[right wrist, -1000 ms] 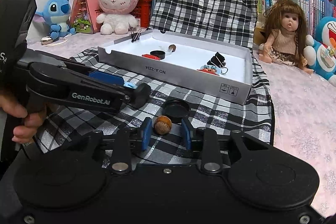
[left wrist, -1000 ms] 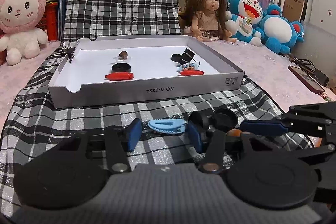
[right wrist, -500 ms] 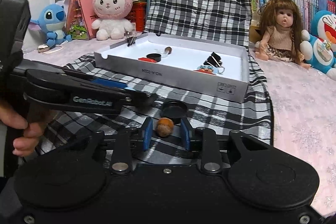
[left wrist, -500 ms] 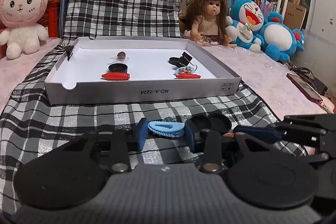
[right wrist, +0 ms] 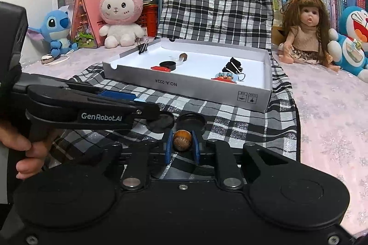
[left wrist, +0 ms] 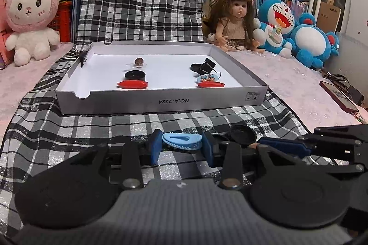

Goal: Organize rigid objects
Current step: 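Grasp another brown acorn with the right tool while the left tool grasps the blue clip, then carry the acorn into the box with the right tool while the left tool carries the blue clip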

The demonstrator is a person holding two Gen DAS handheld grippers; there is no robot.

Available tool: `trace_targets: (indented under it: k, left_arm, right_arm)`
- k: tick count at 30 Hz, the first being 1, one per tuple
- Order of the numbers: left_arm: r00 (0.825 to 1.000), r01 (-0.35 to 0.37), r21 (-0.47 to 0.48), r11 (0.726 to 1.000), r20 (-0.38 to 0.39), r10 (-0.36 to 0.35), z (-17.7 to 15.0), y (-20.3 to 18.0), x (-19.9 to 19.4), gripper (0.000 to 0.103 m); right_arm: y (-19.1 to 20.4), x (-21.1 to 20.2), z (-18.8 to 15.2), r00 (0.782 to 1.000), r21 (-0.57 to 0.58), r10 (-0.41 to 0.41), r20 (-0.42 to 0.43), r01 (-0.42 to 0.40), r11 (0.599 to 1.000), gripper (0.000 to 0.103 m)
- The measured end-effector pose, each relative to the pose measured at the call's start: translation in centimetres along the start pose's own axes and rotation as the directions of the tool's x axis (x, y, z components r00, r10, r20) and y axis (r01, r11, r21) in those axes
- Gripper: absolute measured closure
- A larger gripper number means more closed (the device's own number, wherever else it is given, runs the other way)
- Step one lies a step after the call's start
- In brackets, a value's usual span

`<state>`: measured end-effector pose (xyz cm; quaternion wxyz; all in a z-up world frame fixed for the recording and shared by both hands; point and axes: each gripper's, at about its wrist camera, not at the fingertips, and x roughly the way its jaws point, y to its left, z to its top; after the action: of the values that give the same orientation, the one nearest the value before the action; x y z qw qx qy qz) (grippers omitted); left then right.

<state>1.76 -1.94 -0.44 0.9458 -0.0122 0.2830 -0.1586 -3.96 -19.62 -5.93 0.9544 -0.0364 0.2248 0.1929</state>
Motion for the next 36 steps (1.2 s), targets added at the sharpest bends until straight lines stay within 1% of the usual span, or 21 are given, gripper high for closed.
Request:
trace_targets:
  k: [8,16,22,26,30,34,36]
  left_arm:
    - [1.0,-0.025,-0.012,1.0,0.001,0.025,0.6,0.3,-0.3,0.059]
    - [0.999,-0.043,-0.021,0.999,0.03,0.043,1.9,0.9,-0.7,0.059]
    - [0.997,-0.056,-0.04,0.998,0.05,0.057,3.9,1.7,-0.5,0.059]
    - [0.997,-0.05,-0.068,0.996,0.049,0.054,5.5,2.5,0.2,0.059]
    - [0.999,-0.044,-0.103,0.994,0.012,0.046,6.8,3.3,1.5,0.059]
    - [0.997,-0.052,-0.117,0.992,-0.06,0.045,7.8,3.8,3.3,0.059]
    - [0.993,-0.062,-0.126,0.99,-0.112,0.048,8.2,4.1,4.4,0.059]
  right_arm:
    - [-0.5,-0.3,0.6,1.0,0.001,-0.02,0.017,0.02,1.0,0.085]
    - [-1.3,-0.6,1.9,0.999,0.017,-0.031,0.04,0.031,0.999,0.085]
    - [-2.2,-0.4,4.2,0.998,0.032,-0.039,0.058,0.037,0.999,0.085]
    - [-3.2,0.5,6.2,0.998,0.066,-0.042,0.049,0.039,0.997,0.085]
    - [-4.9,2.2,8.3,0.999,0.125,-0.035,0.014,0.033,0.992,0.085]
    - [-6.7,4.9,9.9,0.998,0.183,-0.005,-0.061,0.016,0.983,0.085]
    - [-7.8,6.4,10.5,0.993,0.229,0.025,-0.112,0.001,0.974,0.085]
